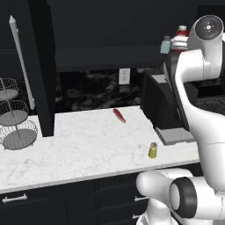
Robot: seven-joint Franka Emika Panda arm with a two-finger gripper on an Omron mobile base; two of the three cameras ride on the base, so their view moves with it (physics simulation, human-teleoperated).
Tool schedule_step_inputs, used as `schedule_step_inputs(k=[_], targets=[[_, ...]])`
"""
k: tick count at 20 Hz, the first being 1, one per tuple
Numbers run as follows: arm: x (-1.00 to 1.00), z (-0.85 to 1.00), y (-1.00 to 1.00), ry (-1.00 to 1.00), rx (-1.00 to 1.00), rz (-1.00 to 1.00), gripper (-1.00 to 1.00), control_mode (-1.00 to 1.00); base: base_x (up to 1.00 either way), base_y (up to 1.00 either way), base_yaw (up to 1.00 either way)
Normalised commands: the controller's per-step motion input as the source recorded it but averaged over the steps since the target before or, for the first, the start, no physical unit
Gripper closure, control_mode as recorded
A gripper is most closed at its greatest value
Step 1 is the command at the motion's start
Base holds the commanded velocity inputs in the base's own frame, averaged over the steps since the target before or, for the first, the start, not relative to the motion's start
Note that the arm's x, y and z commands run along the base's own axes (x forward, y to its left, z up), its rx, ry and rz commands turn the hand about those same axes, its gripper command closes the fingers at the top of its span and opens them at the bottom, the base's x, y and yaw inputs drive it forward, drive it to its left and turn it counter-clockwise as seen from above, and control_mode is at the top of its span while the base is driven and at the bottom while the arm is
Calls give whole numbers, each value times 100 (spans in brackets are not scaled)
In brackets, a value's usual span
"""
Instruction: Put the shaker and condiment bottle from the counter next to their counterparts in the cabinet.
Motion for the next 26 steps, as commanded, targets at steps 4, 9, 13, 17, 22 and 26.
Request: schedule_step_inputs(k=[4, 9, 13, 17, 22, 26], targets=[[49, 22, -30, 12, 0, 0, 100, -100, 0, 0, 0], [46, 19, -40, 17, 0, 0, 100, -100, 0, 0, 0], [36, 3, -44, 12, 0, 0, 100, -100, 0, 0, 0], [55, 0, -33, 1, 0, 3, 100, -100, 0, 0, 0], [55, -1, -28, 0, 0, 9, 100, -100, 0, 0, 0], [45, -4, -30, 0, 0, 6, 100, -100, 0, 0, 0]])
